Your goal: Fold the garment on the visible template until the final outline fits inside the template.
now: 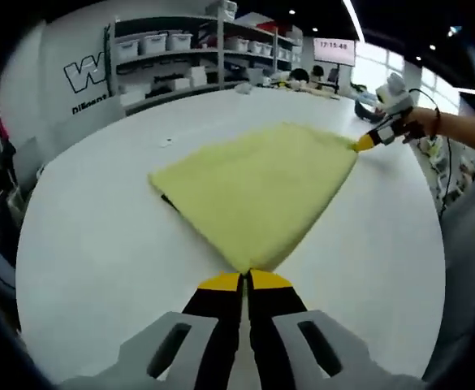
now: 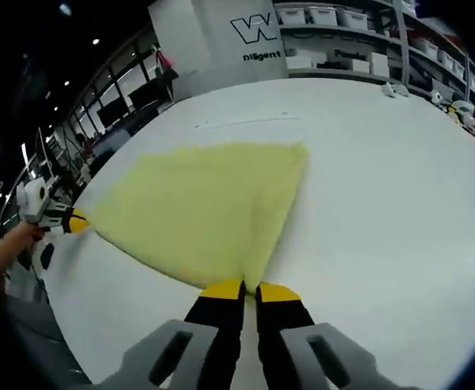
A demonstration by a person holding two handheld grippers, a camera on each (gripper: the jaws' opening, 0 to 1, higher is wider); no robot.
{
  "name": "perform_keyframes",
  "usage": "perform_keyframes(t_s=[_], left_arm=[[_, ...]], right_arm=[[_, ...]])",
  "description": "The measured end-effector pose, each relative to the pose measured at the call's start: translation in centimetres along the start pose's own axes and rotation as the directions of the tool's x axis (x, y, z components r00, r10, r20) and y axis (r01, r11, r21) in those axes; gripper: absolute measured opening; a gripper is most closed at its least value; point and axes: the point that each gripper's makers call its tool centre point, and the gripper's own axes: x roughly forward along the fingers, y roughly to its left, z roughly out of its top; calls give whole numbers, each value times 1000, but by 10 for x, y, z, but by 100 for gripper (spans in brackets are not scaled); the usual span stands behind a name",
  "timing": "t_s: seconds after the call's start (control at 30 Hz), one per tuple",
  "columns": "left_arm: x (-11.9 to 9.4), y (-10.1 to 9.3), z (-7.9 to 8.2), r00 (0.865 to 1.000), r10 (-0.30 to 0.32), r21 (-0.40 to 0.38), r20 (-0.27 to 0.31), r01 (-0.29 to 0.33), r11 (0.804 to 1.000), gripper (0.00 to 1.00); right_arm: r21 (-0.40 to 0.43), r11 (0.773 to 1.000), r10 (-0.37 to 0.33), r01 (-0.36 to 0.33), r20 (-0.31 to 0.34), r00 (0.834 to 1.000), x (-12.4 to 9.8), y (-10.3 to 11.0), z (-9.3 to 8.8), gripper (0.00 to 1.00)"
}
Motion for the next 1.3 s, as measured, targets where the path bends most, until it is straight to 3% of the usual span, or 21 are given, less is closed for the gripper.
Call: perform_keyframes(t_s=[0.1,0.27,0.63,0.73,0.77,0.87,0.93,1.0,1.07,1.13,1.23,1.3], left_arm=[[-1,-6,0,999,-28,51,-17,29,998,0],[2,-13,-5,998,-49,72,-46,52,996,0],[0,-16,-9,996,-52,92,-66,58,994,1],[-5,-8,-19,994,-27,69,-105,34,997,0],[-8,-9,-22,994,-29,47,-108,35,998,0],[-12,-12,-12,999,-17,-63,-37,14,998,1],[-15,-6,-6,999,29,-128,-15,-31,991,1],[-17,-4,-2,999,41,-182,15,-38,983,2],[-17,0,3,997,58,-260,48,-44,965,9],[-18,-2,15,992,64,-399,105,-17,917,17],[-13,0,22,987,94,-471,130,-22,882,27],[-9,1,21,988,105,-482,115,-38,876,30]], right_arm=[[-29,1000,1,-2,-6,1000,0,-1,1,0],[17,1000,-2,2,-3,1000,0,-6,1,0],[26,1000,-7,7,-8,1000,-8,-12,0,0],[4,1000,-29,29,-22,999,-12,-15,-1,0],[0,999,-35,35,-28,999,-13,-16,-2,0],[-72,993,-99,95,-57,993,-20,-26,-6,0],[-37,993,-117,116,-32,993,-23,-31,-3,0],[32,997,-77,77,12,997,-26,-25,4,0],[55,997,-62,61,30,998,-28,-24,7,14],[82,996,-34,30,55,998,-30,-20,12,29],[93,996,-3,-3,63,998,-26,-13,14,29],[99,995,1,-6,45,999,-21,-13,11,24]])
